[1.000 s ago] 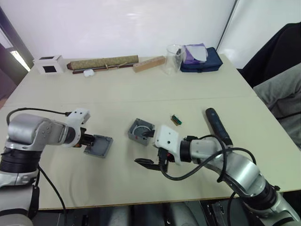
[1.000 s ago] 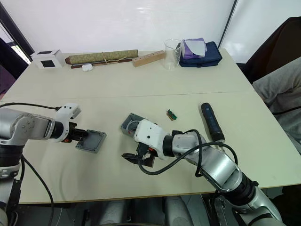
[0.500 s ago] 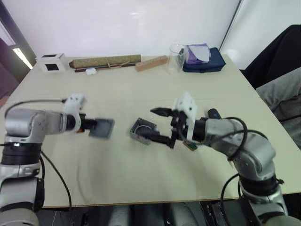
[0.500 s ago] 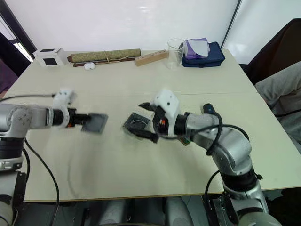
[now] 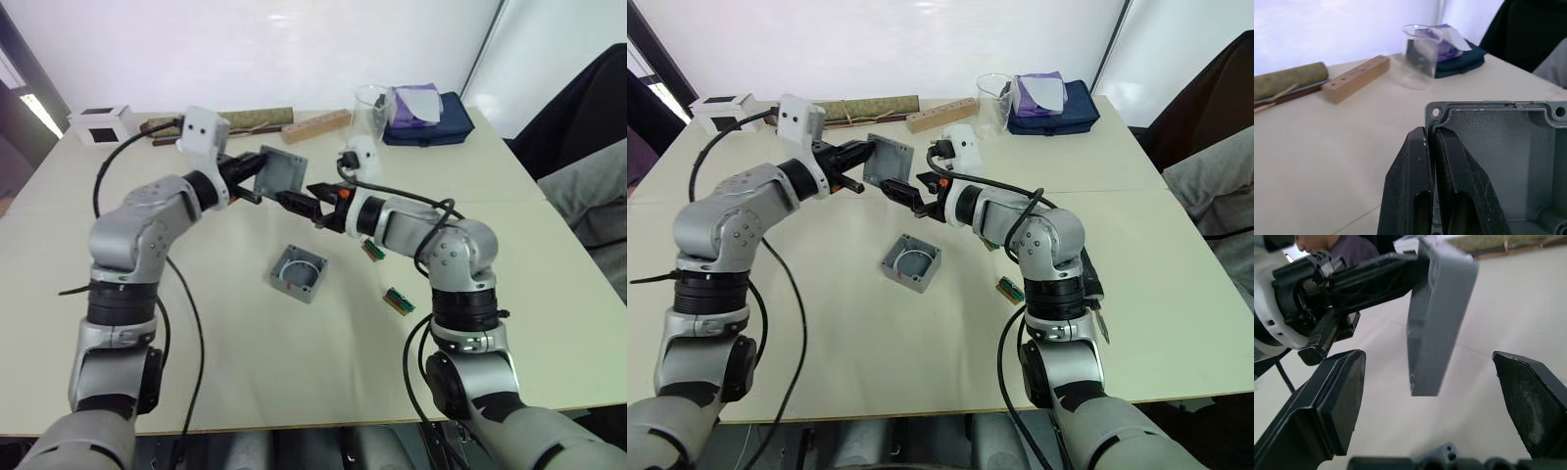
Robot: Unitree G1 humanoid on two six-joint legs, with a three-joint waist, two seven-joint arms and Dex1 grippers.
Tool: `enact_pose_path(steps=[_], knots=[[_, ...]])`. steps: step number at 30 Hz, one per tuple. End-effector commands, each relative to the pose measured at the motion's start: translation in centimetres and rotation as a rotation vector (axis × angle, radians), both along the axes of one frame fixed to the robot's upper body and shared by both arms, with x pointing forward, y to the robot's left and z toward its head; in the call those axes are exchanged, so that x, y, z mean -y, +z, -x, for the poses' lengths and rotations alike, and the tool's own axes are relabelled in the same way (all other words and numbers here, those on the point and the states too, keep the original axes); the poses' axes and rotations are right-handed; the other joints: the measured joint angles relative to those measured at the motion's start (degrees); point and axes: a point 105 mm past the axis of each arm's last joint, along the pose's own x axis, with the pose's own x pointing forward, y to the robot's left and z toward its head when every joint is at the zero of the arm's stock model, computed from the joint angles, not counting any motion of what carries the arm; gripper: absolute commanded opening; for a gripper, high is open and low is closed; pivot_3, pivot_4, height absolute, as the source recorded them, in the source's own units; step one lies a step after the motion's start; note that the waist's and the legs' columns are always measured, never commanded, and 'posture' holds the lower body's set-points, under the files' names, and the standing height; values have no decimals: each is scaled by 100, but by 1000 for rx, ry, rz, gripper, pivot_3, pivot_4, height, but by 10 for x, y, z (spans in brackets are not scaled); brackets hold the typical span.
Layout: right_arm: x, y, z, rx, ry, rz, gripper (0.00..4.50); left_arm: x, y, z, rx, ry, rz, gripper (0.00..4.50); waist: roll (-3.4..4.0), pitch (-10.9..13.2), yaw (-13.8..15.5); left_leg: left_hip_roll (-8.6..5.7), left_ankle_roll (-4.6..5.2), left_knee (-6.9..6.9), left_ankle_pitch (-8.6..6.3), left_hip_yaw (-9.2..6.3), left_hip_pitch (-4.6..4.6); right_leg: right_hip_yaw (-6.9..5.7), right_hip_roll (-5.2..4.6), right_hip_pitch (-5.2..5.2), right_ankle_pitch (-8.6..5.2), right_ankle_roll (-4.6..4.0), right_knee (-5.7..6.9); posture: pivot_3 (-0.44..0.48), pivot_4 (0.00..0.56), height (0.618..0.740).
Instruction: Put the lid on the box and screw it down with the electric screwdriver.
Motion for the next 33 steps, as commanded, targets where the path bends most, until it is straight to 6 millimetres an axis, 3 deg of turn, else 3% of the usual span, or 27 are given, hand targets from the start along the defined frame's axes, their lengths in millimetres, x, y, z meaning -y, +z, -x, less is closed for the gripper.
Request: enact_pose_path(steps=[1, 18, 22, 30, 31, 33], knots=[[0, 15, 3, 31, 4, -45, 4500, 5, 21, 4, 82, -19, 9, 89, 0, 0, -14, 0, 0, 0, 0, -1, 0, -1, 2, 0, 0, 0, 1, 0, 150, 740], [2, 20, 10, 26, 6, -95, 4500, 2, 22, 3, 67, -31, 14, 89, 1, 0, -134, 3, 1, -4, 0, -6, 1, -3, 9, 0, -1, 1, 5, 0, 150, 740], [4, 22, 7, 35, -10, -114, 3493, 2, 21, 4, 61, -34, 15, 0, 1, 0, -133, 3, 1, -4, 0, -6, 2, -3, 9, 0, -1, 1, 4, 0, 150, 740], [3, 21, 7, 22, -15, -146, 572, 4, 21, 5, 56, -46, 23, 0, 1, 0, -132, 3, 1, -4, 0, -6, 1, -3, 9, 0, -1, 1, 4, 0, 150, 740], [3, 20, 7, 21, -17, -146, 349, 4, 21, 6, 56, -49, 24, 0, 1, 0, -132, 2, 1, -4, 0, -6, 1, -3, 8, 0, -1, 1, 4, 0, 150, 740], [2, 19, 7, 18, -18, -147, 357, 4, 22, 6, 57, -53, 27, 0, 1, 0, -133, 2, 1, -4, 0, -6, 1, -3, 9, 0, -1, 1, 4, 0, 150, 740]])
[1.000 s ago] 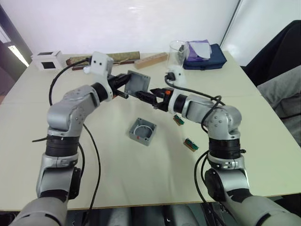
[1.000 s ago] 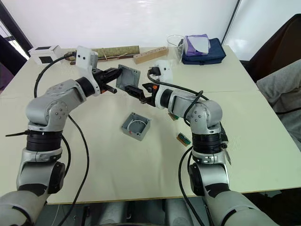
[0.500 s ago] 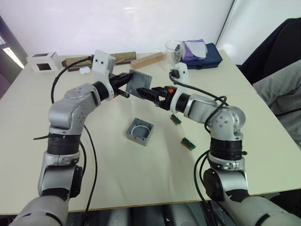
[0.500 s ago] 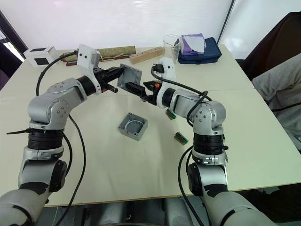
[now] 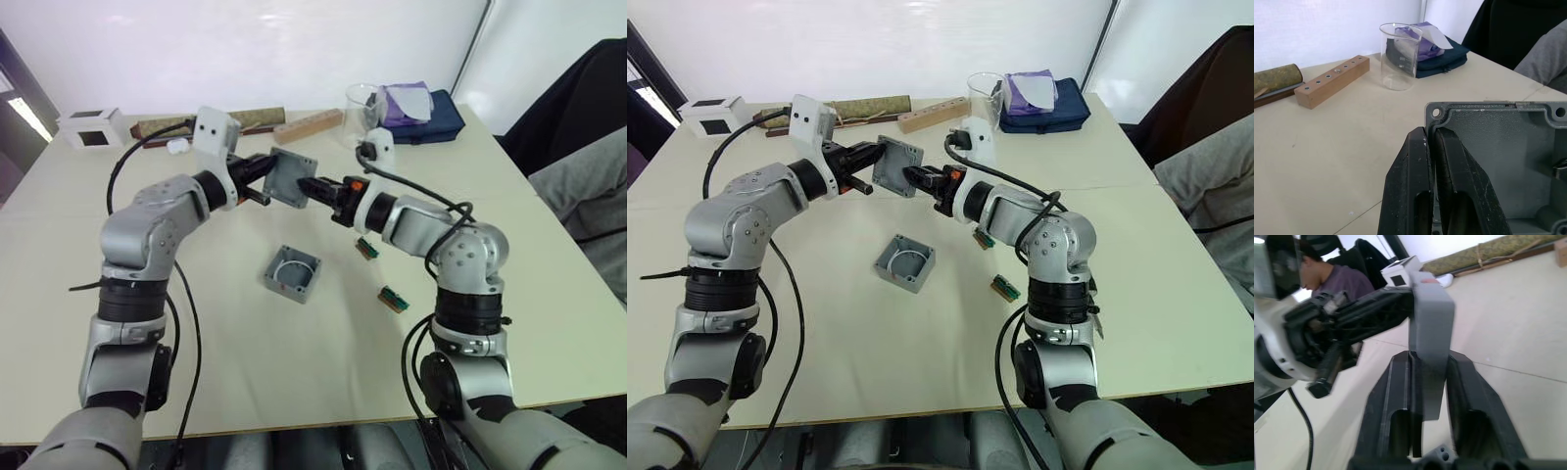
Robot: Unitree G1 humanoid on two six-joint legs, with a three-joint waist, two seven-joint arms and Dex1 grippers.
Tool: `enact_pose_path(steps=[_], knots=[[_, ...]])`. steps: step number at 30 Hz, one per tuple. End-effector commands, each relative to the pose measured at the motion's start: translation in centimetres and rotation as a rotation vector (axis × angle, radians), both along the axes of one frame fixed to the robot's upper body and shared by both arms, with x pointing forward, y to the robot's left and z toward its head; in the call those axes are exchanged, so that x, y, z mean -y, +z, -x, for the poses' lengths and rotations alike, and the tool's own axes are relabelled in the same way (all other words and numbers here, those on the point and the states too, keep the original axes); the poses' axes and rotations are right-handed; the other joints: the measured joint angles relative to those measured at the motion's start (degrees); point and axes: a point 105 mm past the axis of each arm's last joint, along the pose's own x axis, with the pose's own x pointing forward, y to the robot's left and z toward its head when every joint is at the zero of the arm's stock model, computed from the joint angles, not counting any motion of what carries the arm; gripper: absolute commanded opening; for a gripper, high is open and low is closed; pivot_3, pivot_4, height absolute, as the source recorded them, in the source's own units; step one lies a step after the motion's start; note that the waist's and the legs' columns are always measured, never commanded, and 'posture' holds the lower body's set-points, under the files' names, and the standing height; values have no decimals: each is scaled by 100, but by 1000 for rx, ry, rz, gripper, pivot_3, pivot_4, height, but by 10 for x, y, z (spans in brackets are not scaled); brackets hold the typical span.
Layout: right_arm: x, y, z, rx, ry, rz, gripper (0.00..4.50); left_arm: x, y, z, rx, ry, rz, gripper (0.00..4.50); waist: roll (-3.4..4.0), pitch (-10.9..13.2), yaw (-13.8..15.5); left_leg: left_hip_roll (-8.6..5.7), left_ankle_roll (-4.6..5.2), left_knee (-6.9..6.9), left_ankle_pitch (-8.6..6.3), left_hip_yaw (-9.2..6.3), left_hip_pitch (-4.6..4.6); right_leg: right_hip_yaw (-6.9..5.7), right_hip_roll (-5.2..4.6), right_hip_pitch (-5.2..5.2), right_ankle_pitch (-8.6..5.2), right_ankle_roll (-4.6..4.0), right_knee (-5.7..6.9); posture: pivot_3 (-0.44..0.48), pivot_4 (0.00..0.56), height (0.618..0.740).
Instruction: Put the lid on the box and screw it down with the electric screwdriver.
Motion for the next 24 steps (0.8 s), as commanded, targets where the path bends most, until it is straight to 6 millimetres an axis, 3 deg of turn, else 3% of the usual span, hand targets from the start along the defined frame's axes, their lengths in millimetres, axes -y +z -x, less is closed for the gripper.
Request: enact_pose_path(steps=[1, 5, 7, 8, 14, 17, 18, 21, 24], knots=[[-3, 10, 5, 38, 18, -34, 357, -1, 21, 6, 71, -17, 35, 0, 0, 0, 0, 0, 0, 0, 0, 0, 0, 0, 0, 0, 0, 0, 0, 0, 150, 740], [-4, 8, 4, 22, 19, -33, 357, -1, 21, 7, 57, -34, 44, 0, 0, 0, -1, 0, 0, 0, 0, 0, 0, 0, 0, 0, 0, 0, 0, 0, 150, 740], [-4, 7, 4, 19, 14, -33, 357, -1, 20, 9, 43, -52, 44, 671, 0, 0, -2, 0, 0, 0, 0, -1, 0, 0, 1, 0, 0, 0, 0, 0, 150, 740], [-3, 7, 4, 18, 12, -33, 357, -2, 20, 9, 45, -50, 45, 782, 0, 0, -2, 1, 0, -1, 0, -1, 0, -1, 1, 0, 0, 0, 0, 0, 150, 740], [-2, 7, 4, 20, 11, -32, 357, -9, 26, 10, 56, -50, 72, 3074, 1, 0, -1, 0, 0, -1, 0, 0, 0, 0, 0, 0, 0, 0, -1, 0, 150, 740], [1, 10, 2, 85, -12, 10, 357, -24, 34, 16, 38, -80, 87, 4266, 1, 0, -12, 1, 0, -1, 0, -1, 0, 0, 1, -1, 0, 0, -1, 0, 150, 740], [3, 13, 2, 121, -25, 33, 357, -29, 38, 18, 27, -91, 90, 4454, 1, 1, -18, 2, 0, -1, 0, 0, 0, 0, 2, -1, 0, 0, -1, 0, 150, 740], [14, 34, 17, 554, -60, 271, 357, -59, 51, 21, 9, -92, 69, 4454, 8, 7, -27, 2, 0, -6, 0, 0, -2, -1, 7, -6, -2, 1, -5, 0, 150, 740], [12, 6, 41, 929, 60, 675, 357, -63, 42, 22, -28, -110, 54, 3641, 12, 9, 0, -3, 1, -10, 0, 1, -2, 0, 3, 0, -10, 15, -19, 0, 150, 740]])
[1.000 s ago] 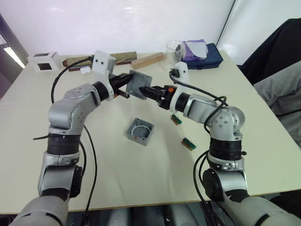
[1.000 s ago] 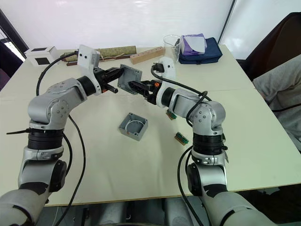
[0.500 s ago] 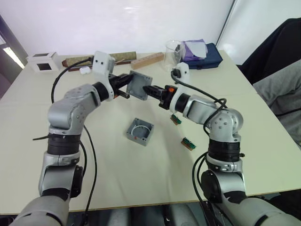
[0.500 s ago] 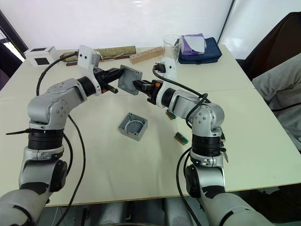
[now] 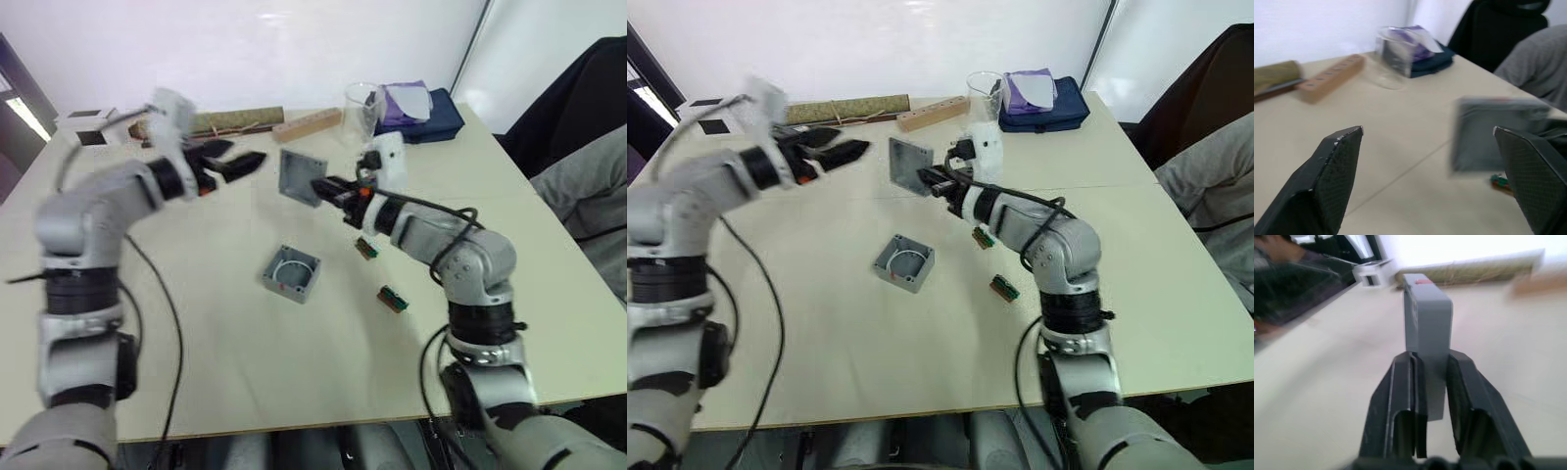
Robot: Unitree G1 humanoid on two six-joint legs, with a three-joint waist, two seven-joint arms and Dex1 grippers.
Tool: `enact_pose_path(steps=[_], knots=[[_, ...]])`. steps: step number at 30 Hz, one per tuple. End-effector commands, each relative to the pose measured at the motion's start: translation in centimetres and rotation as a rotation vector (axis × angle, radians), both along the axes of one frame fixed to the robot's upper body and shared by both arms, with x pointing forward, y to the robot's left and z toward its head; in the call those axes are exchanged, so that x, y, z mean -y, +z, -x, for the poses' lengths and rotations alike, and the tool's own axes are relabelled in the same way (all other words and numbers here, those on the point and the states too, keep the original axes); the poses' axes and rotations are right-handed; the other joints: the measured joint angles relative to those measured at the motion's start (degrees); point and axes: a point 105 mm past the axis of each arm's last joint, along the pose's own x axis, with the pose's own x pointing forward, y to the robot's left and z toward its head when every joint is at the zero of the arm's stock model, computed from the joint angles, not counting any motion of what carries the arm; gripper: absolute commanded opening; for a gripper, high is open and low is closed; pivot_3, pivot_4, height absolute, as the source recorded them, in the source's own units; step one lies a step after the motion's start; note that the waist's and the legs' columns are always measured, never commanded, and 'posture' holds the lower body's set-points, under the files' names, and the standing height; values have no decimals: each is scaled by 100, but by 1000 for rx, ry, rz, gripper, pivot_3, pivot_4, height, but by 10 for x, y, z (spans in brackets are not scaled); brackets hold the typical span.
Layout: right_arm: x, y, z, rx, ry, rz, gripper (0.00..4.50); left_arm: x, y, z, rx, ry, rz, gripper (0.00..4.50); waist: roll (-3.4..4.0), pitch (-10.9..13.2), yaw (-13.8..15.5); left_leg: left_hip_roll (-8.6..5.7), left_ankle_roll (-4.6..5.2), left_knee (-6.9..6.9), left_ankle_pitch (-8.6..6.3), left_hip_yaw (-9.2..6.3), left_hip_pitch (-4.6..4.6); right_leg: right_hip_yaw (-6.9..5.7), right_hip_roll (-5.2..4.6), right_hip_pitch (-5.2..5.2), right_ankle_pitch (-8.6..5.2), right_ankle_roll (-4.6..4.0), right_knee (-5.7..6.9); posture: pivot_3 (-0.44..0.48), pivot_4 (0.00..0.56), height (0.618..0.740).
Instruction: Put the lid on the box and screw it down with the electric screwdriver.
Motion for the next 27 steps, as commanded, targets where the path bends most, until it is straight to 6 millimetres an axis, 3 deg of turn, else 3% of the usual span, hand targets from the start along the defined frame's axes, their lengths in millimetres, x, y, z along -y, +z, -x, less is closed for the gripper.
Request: enact_pose_path(steps=[1, 2, 4, 9, 16, 25, 27], knots=[[-20, -8, 39, 458, 175, 405, 357, 8, -4, 7, -2, -86, -2, 3060, -3, -2, 16, -1, 0, -2, -1, -1, 3, -2, -2, 10, -2, 2, -12, 0, 150, 740], [-19, -10, 43, 525, 182, 437, 357, 11, -9, 8, -11, -97, -9, 2811, -4, -3, 12, -1, 0, -2, -1, -1, 4, -2, -3, 13, -2, 4, -15, 0, 150, 740], [-17, -7, 47, 694, 169, 462, 357, 17, -18, 9, -29, -115, -9, 1845, -6, -1, 11, -1, 0, -1, -1, 0, 6, 1, -3, 17, -2, 4, -19, 0, 150, 740], [-20, -31, 47, 1020, 166, 687, 357, 41, -37, 15, -71, -198, -18, 51, -12, 5, 13, 2, -3, 8, 1, 1, 7, 3, -1, 15, -1, 2, -9, 0, 150, 740], [-20, -66, 42, 1140, 219, 827, 357, 63, -63, 31, -129, -319, -131, 51, -12, 5, 19, 0, -4, 8, 2, 1, 8, 7, -3, 15, 0, 0, -3, 0, 150, 740], [-20, -83, 44, 1152, 225, 836, 357, 69, -79, 40, -159, -372, -191, 51, -12, 5, 16, 0, -4, 8, 2, 0, 11, 8, -2, 15, 0, -2, 3, 0, 150, 740], [-23, -94, 49, 1154, 283, 863, 357, 70, -87, 41, -176, -377, -211, 51, -12, 5, 18, 0, -4, 8, 2, 0, 11, 8, -2, 15, 0, -2, 4, 0, 150, 740]])
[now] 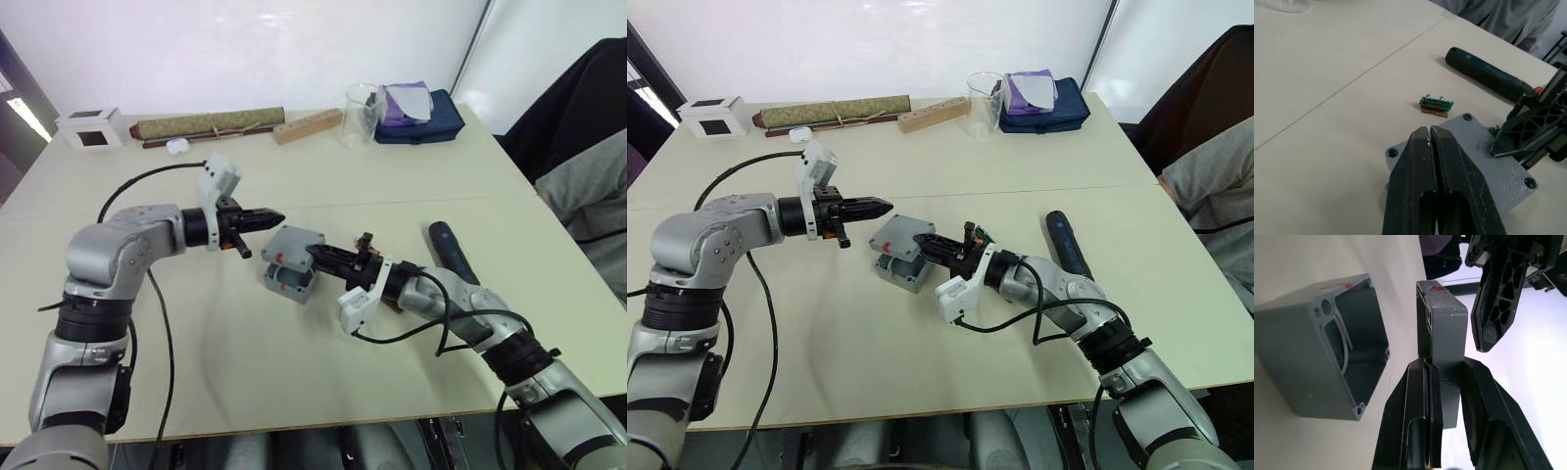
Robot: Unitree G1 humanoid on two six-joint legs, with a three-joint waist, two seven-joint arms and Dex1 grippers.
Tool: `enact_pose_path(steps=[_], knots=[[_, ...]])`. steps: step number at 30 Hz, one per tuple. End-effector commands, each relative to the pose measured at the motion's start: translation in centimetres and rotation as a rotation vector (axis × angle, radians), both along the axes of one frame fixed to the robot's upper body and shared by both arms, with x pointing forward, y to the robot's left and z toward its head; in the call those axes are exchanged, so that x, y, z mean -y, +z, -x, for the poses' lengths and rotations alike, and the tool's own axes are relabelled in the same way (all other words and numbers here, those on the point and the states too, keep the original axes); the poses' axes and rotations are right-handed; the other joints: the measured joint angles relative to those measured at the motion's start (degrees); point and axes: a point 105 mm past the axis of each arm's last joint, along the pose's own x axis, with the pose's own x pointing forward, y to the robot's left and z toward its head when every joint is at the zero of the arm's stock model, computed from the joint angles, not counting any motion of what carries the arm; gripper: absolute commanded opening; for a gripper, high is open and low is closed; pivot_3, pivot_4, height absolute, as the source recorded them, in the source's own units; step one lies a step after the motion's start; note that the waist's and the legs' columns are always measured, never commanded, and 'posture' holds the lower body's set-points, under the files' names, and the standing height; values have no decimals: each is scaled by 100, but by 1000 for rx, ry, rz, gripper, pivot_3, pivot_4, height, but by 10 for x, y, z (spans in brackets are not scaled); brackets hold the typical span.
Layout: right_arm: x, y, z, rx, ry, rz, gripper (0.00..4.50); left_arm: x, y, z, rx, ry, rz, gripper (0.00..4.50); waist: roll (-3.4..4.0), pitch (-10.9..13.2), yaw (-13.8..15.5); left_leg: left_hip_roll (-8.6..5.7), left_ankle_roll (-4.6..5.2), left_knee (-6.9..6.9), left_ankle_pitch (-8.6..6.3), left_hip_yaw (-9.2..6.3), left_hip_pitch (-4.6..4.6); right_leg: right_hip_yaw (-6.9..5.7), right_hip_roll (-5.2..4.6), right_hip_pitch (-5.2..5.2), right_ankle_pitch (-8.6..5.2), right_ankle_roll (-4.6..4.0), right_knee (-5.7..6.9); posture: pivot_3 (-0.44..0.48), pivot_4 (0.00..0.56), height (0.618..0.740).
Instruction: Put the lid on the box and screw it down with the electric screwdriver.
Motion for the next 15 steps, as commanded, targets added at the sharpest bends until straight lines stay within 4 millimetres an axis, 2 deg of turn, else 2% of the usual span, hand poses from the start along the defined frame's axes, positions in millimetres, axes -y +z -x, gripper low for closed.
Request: enact_pose_path(steps=[1, 3, 7, 15], knots=[[-5, -3, 8, 16, 46, 14, 357, 4, -6, 5, 21, -30, -46, 51, 0, 0, 0, 0, 0, 0, 0, 0, 1, 0, 0, 1, 0, 0, 0, 0, 150, 740], [-3, -10, 5, -1, 22, 21, 357, 5, -19, 4, 6, -36, -94, 51, 0, 0, 4, 0, 0, 0, 0, 0, 2, 0, 0, 2, 0, 0, 1, 0, 150, 740], [-2, -14, 4, -12, 19, 16, 357, 9, -30, 5, 2, -54, -127, 51, 0, 0, 4, -1, 0, 6, 0, 0, 3, 1, 0, 5, 0, 0, 5, 0, 150, 740], [-1, -17, 0, -20, -7, 10, 357, 11, -35, 2, 4, -44, -132, 51, 0, 0, 3, -1, 0, 7, 0, 0, 5, 1, 0, 5, 0, -1, 10, 0, 150, 740]])
